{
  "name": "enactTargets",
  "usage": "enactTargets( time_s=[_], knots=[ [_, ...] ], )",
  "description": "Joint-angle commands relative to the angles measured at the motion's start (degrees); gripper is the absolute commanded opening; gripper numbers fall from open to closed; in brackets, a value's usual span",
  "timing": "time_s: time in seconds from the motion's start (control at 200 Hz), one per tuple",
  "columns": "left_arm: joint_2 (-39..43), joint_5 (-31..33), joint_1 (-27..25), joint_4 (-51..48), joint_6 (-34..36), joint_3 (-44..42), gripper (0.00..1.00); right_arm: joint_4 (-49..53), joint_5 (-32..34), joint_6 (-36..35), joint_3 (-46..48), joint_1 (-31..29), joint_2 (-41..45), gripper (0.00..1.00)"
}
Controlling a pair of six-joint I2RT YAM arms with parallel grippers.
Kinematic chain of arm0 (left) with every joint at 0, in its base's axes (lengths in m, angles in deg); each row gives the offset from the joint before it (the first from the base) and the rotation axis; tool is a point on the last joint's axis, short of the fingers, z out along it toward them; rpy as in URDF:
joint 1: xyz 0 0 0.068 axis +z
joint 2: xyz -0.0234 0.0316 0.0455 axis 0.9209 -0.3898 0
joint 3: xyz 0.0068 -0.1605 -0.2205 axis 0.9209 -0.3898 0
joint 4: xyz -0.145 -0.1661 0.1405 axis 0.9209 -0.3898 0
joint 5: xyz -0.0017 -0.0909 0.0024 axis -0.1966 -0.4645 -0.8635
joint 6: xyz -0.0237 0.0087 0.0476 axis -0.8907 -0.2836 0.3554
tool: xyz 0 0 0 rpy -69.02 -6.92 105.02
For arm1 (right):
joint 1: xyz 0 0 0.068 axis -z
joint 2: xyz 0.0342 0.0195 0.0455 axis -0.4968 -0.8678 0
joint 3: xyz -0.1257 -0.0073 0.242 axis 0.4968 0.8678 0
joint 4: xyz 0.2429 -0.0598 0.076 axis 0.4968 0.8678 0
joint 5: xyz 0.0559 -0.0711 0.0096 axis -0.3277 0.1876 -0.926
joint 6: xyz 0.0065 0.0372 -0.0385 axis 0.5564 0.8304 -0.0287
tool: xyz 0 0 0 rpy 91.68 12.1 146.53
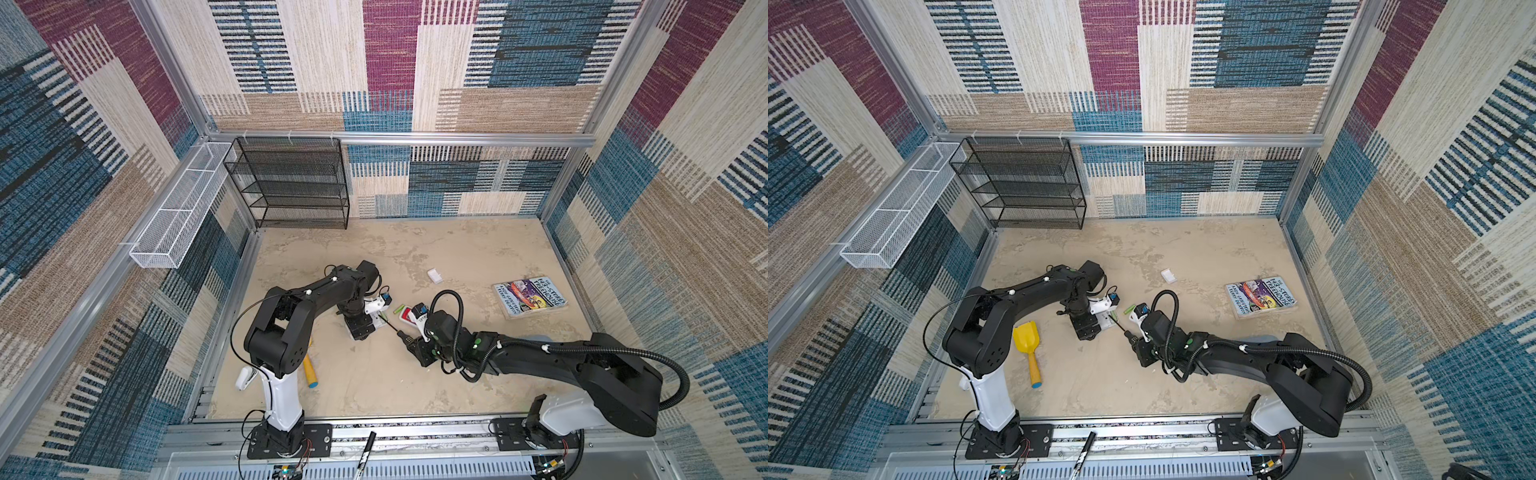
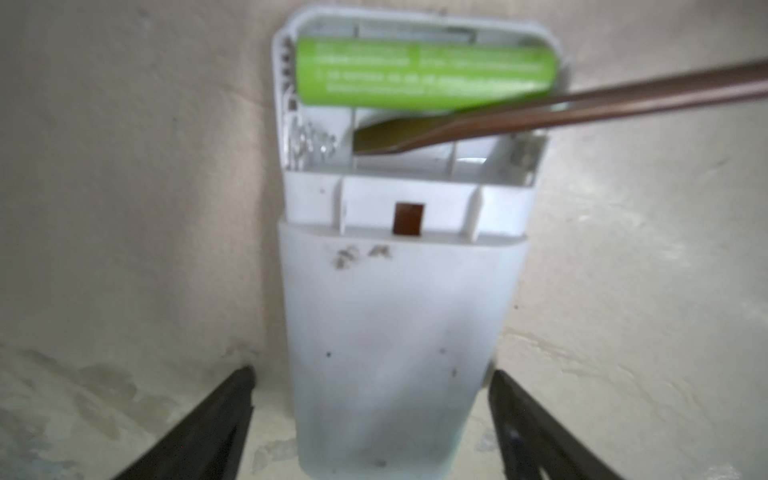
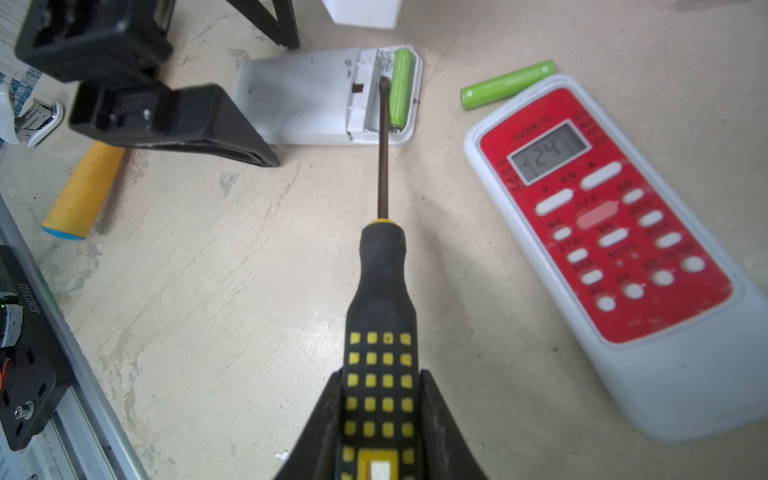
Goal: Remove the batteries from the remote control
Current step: 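Lever the second green battery out with the screwdriver tip in the right gripper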
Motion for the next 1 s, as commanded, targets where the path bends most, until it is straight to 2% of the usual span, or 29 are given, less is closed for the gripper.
enactTargets(
  time_s=[0.0,0.346,0.531,0.686,0.826,0.992],
  knots=[
    [1.02,0.5,-0.07,0.36,-1.07,-0.43,0.99,1.12,0.69,0.78,-0.32,0.06,0.44,0.0],
    [2.52,-2.1,0.54,1.1,7.48,-3.87,0.99,0.37,1.35,0.31,0.04,0.16,1.27,0.0],
    [3.72,-4.55,1.84,1.6,8.12,-5.84,0.99,0.5,1.34,-0.36,-0.78,0.43,0.24,0.0],
    [3.52,-6.09,2.28,1.6,7.77,-6.65,0.93,1.78,2.15,-1.02,-1.99,0.81,-0.02,0.0],
    [2.07,-6.1,2.22,1.7,6.29,-6.32,0.81,2.87,2.57,-2.49,-3.7,1.09,-0.37,0.0],
    [1.96,-5.07,2.21,2.94,4.65,-6.82,0.77,3.89,2.26,-3.36,-5.08,1.16,-0.76,0.0]
  ],
)
